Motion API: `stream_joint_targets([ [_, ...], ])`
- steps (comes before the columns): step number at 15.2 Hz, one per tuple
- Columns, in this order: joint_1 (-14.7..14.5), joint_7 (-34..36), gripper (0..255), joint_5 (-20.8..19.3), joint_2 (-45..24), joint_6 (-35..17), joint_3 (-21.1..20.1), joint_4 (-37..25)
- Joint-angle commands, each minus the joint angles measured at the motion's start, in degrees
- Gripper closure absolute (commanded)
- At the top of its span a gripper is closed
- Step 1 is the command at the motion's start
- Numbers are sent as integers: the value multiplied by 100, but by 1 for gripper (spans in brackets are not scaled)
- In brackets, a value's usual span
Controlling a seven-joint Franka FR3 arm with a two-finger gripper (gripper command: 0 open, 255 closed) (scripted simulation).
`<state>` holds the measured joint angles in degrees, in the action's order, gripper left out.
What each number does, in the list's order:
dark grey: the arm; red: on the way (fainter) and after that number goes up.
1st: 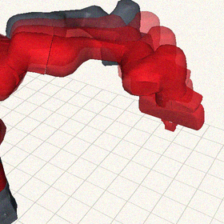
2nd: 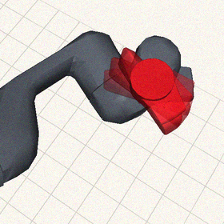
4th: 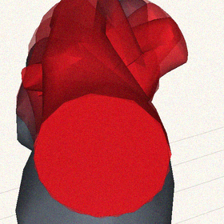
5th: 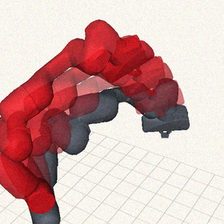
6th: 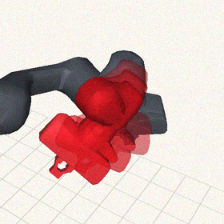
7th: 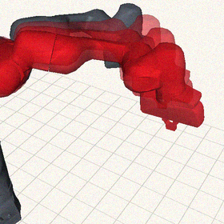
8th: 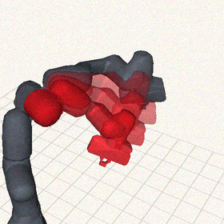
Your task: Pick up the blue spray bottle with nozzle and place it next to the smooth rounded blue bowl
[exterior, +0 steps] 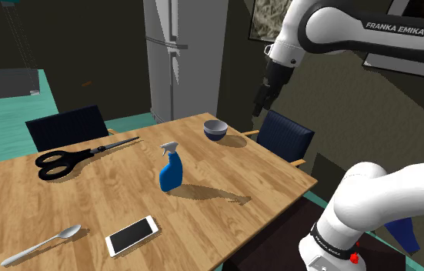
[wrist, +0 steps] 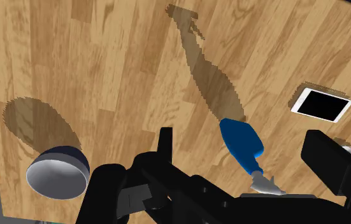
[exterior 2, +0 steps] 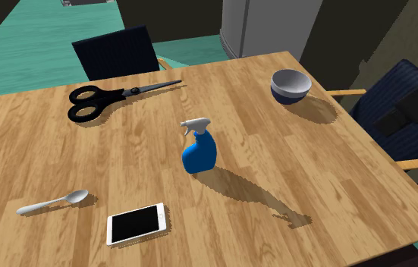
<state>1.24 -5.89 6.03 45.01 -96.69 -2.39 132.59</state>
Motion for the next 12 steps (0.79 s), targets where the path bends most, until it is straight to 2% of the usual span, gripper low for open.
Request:
stream_joint_targets([
  [1, 0, 0, 0, 0, 0, 0, 0, 0],
  [12, -473, -1328, 0, -723, -2904, -363, -410, -1653],
])
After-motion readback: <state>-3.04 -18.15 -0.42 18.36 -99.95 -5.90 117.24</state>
